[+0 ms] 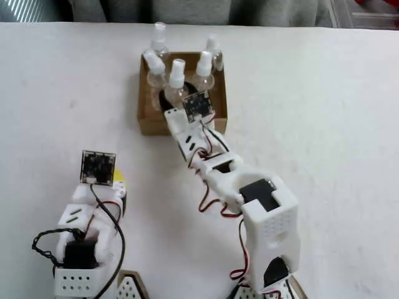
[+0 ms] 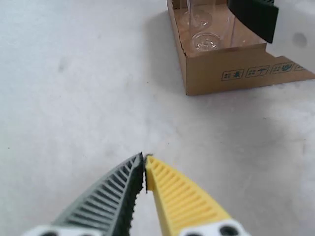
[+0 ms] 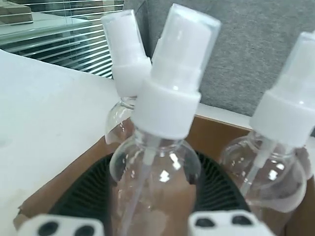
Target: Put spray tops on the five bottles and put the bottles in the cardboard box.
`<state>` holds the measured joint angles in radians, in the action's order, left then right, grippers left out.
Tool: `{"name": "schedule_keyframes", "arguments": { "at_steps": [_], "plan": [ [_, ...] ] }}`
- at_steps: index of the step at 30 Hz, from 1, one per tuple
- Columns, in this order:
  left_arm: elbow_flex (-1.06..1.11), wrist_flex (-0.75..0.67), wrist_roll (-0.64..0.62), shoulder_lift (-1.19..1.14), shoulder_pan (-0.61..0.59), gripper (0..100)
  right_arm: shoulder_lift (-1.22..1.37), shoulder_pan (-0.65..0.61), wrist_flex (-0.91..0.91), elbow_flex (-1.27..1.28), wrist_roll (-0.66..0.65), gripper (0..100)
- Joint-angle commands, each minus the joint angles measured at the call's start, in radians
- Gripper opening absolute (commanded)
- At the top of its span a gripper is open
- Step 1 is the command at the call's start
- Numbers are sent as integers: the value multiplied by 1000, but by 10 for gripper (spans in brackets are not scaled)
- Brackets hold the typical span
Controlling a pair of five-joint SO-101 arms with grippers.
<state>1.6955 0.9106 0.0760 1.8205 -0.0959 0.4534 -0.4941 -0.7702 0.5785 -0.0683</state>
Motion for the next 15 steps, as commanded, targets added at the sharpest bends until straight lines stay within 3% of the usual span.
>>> {"name": "schedule_keyframes", "arguments": {
  "at_steps": [1,15],
  "plan": [
    [-3,-26,6,8,-8,21,-10,-15,7,-15,3,117],
    [-3,-29,6,8,-8,21,-44,-16,1,17,5,137]
  ]
}}
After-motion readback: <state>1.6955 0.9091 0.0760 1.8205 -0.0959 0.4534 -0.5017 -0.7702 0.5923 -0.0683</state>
